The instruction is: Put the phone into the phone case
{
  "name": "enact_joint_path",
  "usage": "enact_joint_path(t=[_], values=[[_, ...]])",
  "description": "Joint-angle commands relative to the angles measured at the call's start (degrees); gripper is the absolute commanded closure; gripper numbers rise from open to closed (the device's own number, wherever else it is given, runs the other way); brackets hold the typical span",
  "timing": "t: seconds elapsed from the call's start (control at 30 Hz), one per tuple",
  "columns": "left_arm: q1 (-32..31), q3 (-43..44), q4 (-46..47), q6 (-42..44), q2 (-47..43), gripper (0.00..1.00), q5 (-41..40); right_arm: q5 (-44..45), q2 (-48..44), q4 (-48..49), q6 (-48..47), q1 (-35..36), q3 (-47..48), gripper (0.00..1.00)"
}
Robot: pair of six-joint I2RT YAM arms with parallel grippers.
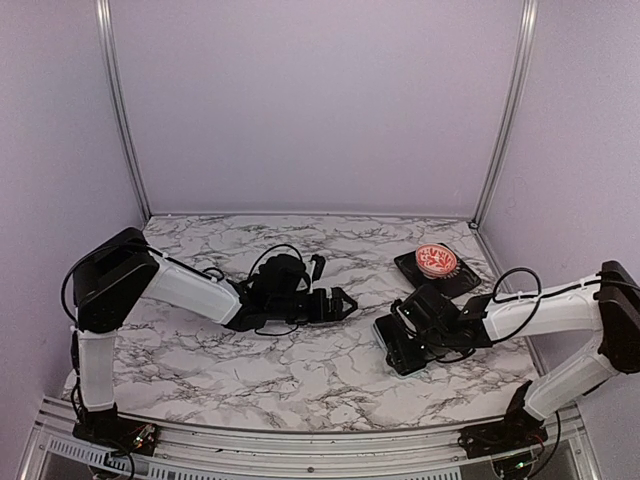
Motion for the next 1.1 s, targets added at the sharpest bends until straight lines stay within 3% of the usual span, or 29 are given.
enact_joint_path(t=[0.0,0.13,0.4,0.53,0.73,0.8,0.9,0.97,1.07], values=[[-2.3,4.9,14.2,-6.8,5.2,0.01,5.0,0.5,-1.6,13.7,2.2,1.8,1.2,0.76],[-2.7,6.3,17.4,-8.1,7.8,0.03,3.7,1.1,-3.6,17.7,1.3,2.8,1.0,0.76],[-2.8,6.8,20.5,-11.1,9.4,0.18,5.1,3.6,-3.2,18.6,-0.1,3.0,2.4,0.76],[-2.7,5.7,20.9,-9.4,7.8,0.43,4.6,3.5,-3.3,19.6,-1.4,3.0,3.5,0.76],[-2.8,5.8,21.3,-8.2,7.7,0.74,6.5,3.6,-3.3,19.4,-2.4,3.5,4.6,0.76],[-2.8,5.8,21.4,-8.1,7.7,0.8,7.0,4.0,-3.9,19.3,-2.8,3.5,4.6,0.76],[-2.8,5.6,21.4,-6.9,7.4,1.0,7.9,3.9,-4.7,19.7,-3.3,3.6,4.0,0.75],[-2.8,5.0,21.3,-5.7,6.8,1.0,8.5,2.9,-4.8,20.1,-4.0,3.6,3.9,0.67],[-2.8,2.3,20.4,-1.1,4.5,1.0,8.6,2.6,-6.8,20.0,-6.4,3.5,2.8,0.2]])
